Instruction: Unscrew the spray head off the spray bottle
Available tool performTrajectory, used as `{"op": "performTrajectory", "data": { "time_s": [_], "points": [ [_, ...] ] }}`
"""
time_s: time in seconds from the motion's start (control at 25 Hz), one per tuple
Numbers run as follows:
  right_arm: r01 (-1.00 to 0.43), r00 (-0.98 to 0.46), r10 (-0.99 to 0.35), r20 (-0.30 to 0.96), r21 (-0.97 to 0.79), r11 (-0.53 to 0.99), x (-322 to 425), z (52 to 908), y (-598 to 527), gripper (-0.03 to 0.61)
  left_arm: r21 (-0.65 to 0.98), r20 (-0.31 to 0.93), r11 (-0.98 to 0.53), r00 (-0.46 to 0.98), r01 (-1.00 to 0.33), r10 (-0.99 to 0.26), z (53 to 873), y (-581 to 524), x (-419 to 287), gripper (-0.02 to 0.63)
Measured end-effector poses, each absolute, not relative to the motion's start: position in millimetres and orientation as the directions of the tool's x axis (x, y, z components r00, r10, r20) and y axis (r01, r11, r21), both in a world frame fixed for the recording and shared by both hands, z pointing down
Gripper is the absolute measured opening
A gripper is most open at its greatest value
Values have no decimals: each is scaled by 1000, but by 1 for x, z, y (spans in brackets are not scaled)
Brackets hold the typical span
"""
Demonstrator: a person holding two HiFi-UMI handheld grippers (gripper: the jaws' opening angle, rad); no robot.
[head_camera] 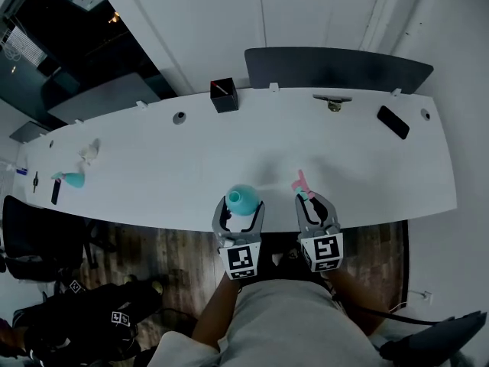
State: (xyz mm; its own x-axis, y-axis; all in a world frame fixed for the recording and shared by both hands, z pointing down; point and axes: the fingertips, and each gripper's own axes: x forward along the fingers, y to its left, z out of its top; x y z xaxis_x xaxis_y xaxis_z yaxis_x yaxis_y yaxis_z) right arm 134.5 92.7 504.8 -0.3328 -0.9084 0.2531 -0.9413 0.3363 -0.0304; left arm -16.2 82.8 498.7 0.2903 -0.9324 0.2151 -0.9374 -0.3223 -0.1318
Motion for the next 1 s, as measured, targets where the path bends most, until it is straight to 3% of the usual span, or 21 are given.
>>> {"op": "performTrajectory", "data": {
  "time_s": [0.32,1.0],
  "points": [
    [-931,-365,-907,212,-67,359,131,498,121,87,-152,237,-271,231,-951,-944,500,116,-48,383],
    [-948,-315,-926,207,-31,315,102,480,117,84,-107,215,-381,353,-918,-910,487,106,-43,383]
  ]
}}
